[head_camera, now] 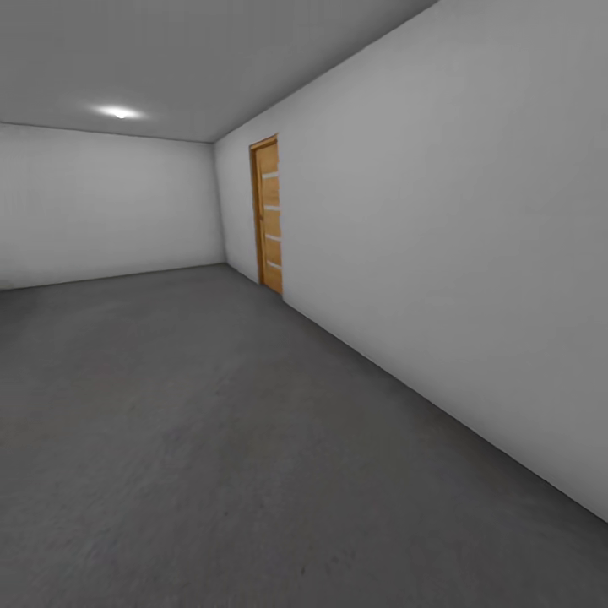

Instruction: Move the two storage containers from the living room to the garage. In the garage, place one container on the floor and stack the other container on top of it (either order is fine).

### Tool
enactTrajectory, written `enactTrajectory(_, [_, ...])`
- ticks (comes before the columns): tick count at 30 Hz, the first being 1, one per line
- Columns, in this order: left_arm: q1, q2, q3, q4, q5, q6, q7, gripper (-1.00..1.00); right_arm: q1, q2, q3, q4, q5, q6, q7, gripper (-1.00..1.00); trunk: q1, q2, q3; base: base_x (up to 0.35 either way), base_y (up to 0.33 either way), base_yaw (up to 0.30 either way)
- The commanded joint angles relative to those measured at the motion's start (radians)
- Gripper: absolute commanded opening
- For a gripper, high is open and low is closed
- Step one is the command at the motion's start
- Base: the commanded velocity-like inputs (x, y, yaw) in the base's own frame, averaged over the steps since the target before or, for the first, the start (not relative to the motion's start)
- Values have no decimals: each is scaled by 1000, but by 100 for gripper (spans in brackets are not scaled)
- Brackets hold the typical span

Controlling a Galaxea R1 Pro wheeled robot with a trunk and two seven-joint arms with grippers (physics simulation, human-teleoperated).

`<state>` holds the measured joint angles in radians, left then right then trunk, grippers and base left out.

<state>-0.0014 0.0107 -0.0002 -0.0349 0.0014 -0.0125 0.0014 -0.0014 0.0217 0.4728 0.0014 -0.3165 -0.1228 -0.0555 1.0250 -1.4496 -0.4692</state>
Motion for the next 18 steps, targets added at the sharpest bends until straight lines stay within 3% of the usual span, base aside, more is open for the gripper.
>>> enactTrajectory(1, [0,0,0,0,0,-1,0,100,0,-1,10,0,-8,-2,-3,100,0,0,-1,0,0,38])
enactTrajectory(18, [0,-1,1,0,1,-1,0,100,0,-3,15,0,2,8,11,100,0,0,-1,0,0,20])
